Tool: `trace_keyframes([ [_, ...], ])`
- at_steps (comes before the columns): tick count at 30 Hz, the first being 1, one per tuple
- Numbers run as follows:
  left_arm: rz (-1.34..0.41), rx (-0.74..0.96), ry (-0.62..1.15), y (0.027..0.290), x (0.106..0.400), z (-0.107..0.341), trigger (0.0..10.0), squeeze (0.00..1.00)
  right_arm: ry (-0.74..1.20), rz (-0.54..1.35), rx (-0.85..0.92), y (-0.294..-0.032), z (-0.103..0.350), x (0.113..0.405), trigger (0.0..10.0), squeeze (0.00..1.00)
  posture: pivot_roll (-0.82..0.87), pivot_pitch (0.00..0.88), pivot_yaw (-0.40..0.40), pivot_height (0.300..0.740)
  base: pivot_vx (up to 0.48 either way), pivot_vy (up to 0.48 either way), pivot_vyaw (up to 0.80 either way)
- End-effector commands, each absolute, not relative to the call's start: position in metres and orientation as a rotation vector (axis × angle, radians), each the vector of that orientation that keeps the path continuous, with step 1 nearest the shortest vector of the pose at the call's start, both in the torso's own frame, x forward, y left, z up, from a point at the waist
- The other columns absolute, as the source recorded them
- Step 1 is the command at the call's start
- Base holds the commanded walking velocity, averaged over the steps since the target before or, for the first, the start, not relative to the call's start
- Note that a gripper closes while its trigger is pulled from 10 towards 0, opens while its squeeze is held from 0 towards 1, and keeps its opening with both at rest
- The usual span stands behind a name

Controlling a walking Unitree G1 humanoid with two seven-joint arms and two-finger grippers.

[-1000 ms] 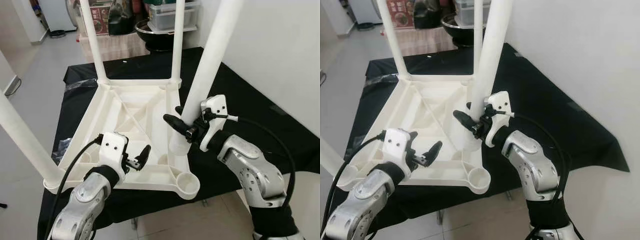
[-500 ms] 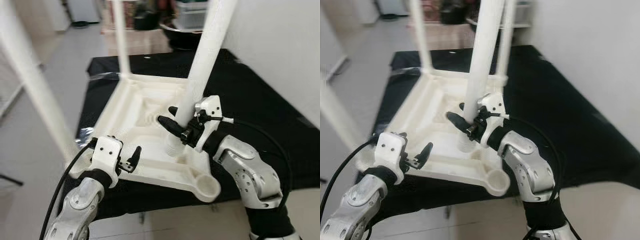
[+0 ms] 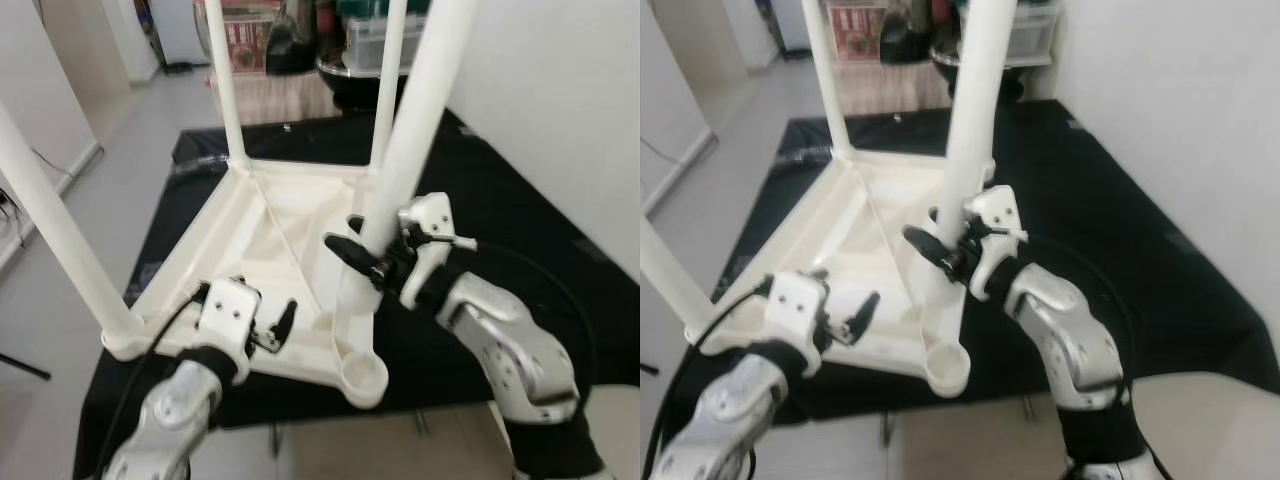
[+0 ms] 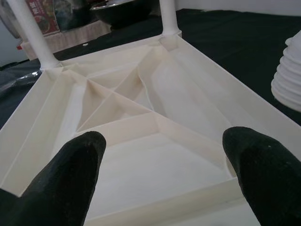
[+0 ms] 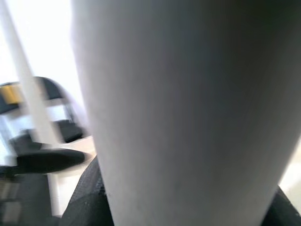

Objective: Building children table

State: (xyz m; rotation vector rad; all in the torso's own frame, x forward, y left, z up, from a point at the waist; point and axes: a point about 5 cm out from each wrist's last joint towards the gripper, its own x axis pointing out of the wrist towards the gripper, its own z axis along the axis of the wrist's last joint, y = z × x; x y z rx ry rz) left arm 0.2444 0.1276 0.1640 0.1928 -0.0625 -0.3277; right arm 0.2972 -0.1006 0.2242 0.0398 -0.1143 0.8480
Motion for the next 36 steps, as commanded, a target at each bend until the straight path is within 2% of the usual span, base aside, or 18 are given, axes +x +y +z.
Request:
trace_keyframes([
  [1,-0.315,0.208,-0.046,0.1297,0.2443,0.1617,10.0,0.00,-0.140,0.854,0.034,-0.1016,0.2294,0.2960,10.0,0.00,-0.04,0.063,-0.016,0.740,0.000,0.000,0.00],
  [5,-0.310,0.232,-0.032,0.1300,0.2446,0.1597,10.0,0.00,-0.139,0.862,0.031,-0.1011,0.2295,0.2958,10.0,0.00,-0.04,0.065,-0.016,0.740,0.000,0.000,0.00],
  [16,-0.311,0.240,-0.033,0.1281,0.2445,0.1591,10.0,0.00,-0.136,0.883,0.023,-0.0998,0.2286,0.2945,10.0,0.00,-0.05,0.064,-0.020,0.740,-0.273,0.000,0.00],
  [33,-0.353,0.178,-0.040,0.1302,0.2404,0.1591,10.0,0.00,-0.133,0.888,0.015,-0.1005,0.2283,0.2933,10.0,0.00,-0.05,0.062,-0.021,0.740,0.000,0.000,0.00],
  [36,-0.361,0.161,-0.027,0.1302,0.2382,0.1587,10.0,0.00,-0.134,0.894,0.014,-0.1001,0.2290,0.2932,10.0,0.00,-0.06,0.063,-0.022,0.740,0.000,-0.422,0.00],
])
